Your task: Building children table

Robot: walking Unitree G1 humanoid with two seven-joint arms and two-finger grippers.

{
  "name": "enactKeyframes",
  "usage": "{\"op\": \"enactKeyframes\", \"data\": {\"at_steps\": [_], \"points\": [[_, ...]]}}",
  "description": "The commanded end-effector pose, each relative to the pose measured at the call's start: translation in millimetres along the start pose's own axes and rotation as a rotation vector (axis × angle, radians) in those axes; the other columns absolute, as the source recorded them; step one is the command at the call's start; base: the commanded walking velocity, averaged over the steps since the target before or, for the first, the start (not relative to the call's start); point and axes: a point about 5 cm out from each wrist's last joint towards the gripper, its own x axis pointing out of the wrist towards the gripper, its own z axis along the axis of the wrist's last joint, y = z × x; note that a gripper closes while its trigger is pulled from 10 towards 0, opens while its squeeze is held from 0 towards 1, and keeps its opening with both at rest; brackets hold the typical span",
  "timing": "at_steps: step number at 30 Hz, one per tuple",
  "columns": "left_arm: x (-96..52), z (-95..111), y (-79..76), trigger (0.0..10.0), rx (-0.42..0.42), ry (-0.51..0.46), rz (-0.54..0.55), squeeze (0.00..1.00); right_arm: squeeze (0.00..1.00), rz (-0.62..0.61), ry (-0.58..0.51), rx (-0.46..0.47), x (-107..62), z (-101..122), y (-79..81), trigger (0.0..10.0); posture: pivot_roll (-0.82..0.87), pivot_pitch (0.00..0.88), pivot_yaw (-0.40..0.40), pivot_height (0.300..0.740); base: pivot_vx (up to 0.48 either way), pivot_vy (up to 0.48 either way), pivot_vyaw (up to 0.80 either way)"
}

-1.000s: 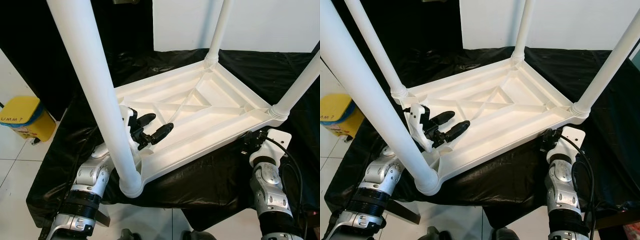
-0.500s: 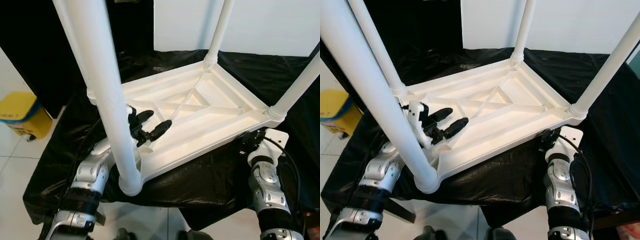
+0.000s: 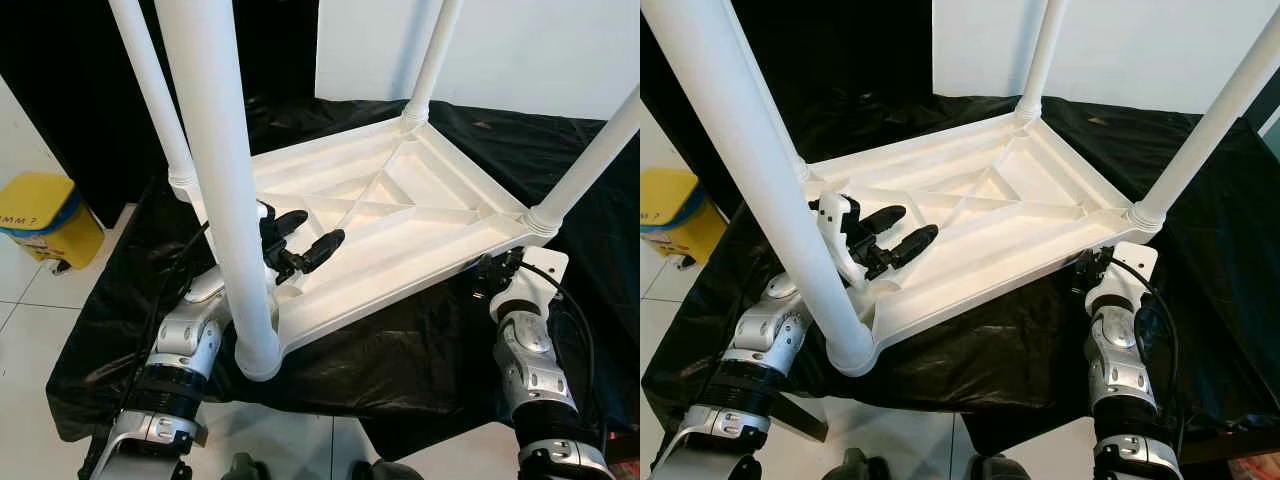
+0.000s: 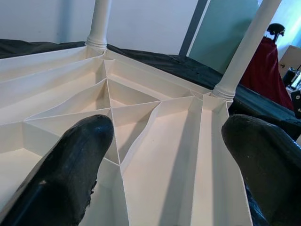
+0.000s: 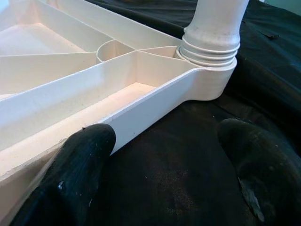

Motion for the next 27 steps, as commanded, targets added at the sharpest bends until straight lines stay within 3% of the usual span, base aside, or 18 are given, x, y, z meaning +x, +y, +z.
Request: {"op": "enactKeyframes", "data": {"at_steps": [1, 27], "points": [[-0.2, -5.4, -3.1, 10.0, -0.005, 0.003, -0.012, 0.00, 0.00, 0.046, -0.045, -0.006, -1.3, 5.4, 5.9, 10.0, 0.03, 0.104, -0.073, 0.740, 0.000, 0.000, 0.00], [-0.5, -9.8, -1.2, 10.0, -0.020, -0.011, 0.001, 0.00, 0.00, 0.036, -0.060, -0.023, -1.9, 6.3, -2.0, 10.0, -0.05, 0.061, -0.065, 0.740, 0.000, 0.000, 0.00]]}}
